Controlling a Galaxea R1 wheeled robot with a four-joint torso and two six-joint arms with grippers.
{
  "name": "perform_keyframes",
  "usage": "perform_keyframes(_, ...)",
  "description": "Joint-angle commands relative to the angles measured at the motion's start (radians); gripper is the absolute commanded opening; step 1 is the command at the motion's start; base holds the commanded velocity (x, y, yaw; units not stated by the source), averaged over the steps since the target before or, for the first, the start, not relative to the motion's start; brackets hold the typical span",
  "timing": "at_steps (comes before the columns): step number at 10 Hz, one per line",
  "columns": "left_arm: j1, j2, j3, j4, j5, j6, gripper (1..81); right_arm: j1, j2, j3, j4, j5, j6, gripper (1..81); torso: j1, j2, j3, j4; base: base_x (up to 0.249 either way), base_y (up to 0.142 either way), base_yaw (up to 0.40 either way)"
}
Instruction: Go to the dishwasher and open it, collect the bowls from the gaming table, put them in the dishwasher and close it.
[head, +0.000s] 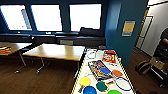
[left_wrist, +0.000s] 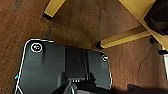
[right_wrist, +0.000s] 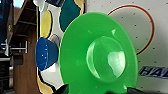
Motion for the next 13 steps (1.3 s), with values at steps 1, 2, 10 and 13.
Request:
perform_keyframes(1, -0.044, -0.024, 0.014, 0.007, 0.043, -0.004, 81.1, 0.084, -0.103, 0.203, 0.029, 0.148, -0.009, 81.1, 0.0, 0.0, 0.0, 0.0, 0.0, 0.0, 0.0)
perform_keyframes(2, -0.046, -0.021, 0.014, 0.007, 0.043, -0.004, 81.1, 0.069, -0.105, 0.219, 0.023, 0.177, -0.009, 81.1, 0.0, 0.0, 0.0, 0.0, 0.0, 0.0, 0.0)
perform_keyframes(10, -0.049, 0.006, -0.009, 0.008, 0.044, -0.004, 81.1, 0.093, -0.185, 0.22, 0.026, 0.165, -0.007, 81.1, 0.0, 0.0, 0.0, 0.0, 0.0, 0.0, 0.0)
perform_keyframes(13, -0.053, 0.028, -0.043, 0.008, 0.05, -0.004, 81.1, 0.095, -0.202, 0.225, 0.03, 0.165, -0.007, 81.1, 0.0, 0.0, 0.0, 0.0, 0.0, 0.0, 0.0)
